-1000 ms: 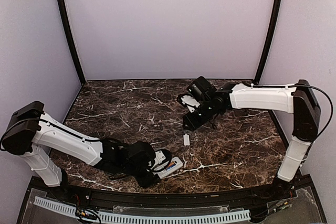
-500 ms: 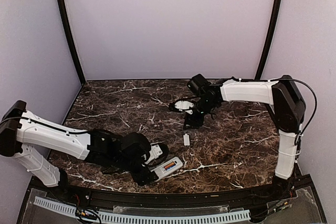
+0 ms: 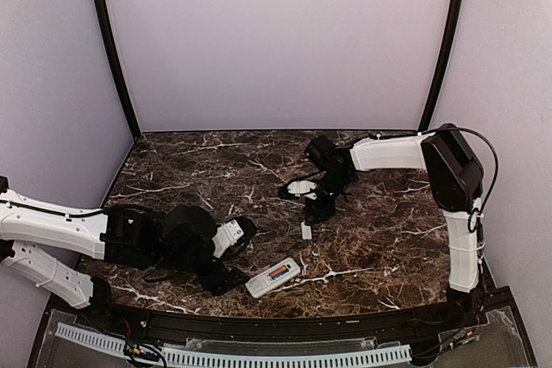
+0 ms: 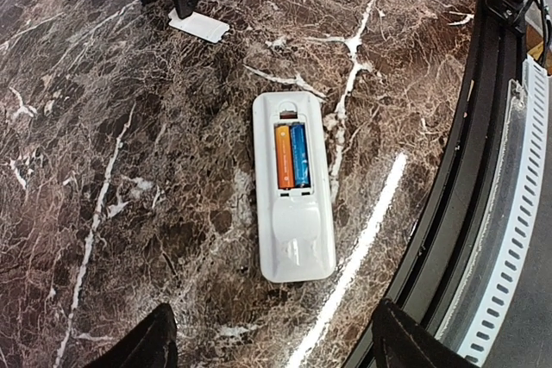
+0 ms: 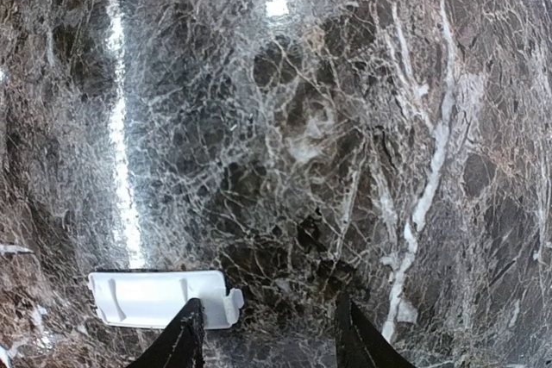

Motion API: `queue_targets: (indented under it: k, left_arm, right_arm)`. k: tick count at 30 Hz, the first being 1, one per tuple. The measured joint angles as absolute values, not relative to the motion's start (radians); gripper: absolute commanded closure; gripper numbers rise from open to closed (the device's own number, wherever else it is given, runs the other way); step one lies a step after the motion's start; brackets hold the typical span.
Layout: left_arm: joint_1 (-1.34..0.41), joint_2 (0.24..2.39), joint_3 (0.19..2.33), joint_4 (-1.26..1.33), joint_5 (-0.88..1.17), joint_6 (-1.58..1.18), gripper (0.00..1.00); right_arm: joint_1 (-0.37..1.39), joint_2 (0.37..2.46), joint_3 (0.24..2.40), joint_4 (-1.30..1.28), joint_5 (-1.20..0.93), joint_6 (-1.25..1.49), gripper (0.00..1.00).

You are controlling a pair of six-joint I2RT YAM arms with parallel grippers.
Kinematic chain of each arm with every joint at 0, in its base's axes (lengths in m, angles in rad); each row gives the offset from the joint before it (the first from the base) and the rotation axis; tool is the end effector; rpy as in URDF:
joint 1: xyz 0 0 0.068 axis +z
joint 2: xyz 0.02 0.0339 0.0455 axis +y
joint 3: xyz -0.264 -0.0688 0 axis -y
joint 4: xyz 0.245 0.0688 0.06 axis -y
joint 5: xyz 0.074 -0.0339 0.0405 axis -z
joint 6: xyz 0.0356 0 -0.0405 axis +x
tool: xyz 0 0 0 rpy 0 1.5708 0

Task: Load the batteries into the remote control
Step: Pick up the battery cover at the center of the board.

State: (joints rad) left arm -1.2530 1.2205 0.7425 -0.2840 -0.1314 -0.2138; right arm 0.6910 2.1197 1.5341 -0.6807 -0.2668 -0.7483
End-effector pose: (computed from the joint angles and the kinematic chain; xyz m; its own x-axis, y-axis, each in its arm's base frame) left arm 0.0837 -0.2395 0.2266 -0.4043 0.5560 -0.7262 0.8456 0.5299 -0.0651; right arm 0.3235 0.2797 0.1500 -0.0790 -0.9171 -0.3908 -0.9954 0.0942 -0.0197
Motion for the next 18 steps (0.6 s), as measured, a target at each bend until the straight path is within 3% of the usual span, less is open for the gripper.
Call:
queue_targets:
  k: [4, 18]
  left_arm:
    - [-1.253, 1.221, 0.743, -0.289, -0.139, -0.214, 0.23]
    - [-1.253, 1.229, 0.743, -0.306, -0.148, -0.213, 0.23]
  right_arm:
    - [0.693, 2.120, 1.534, -0.682, -0.269, -0.752, 0.67]
    - [0.734, 2.117, 1.533, -0.690, -0.250, -0.773, 0.89]
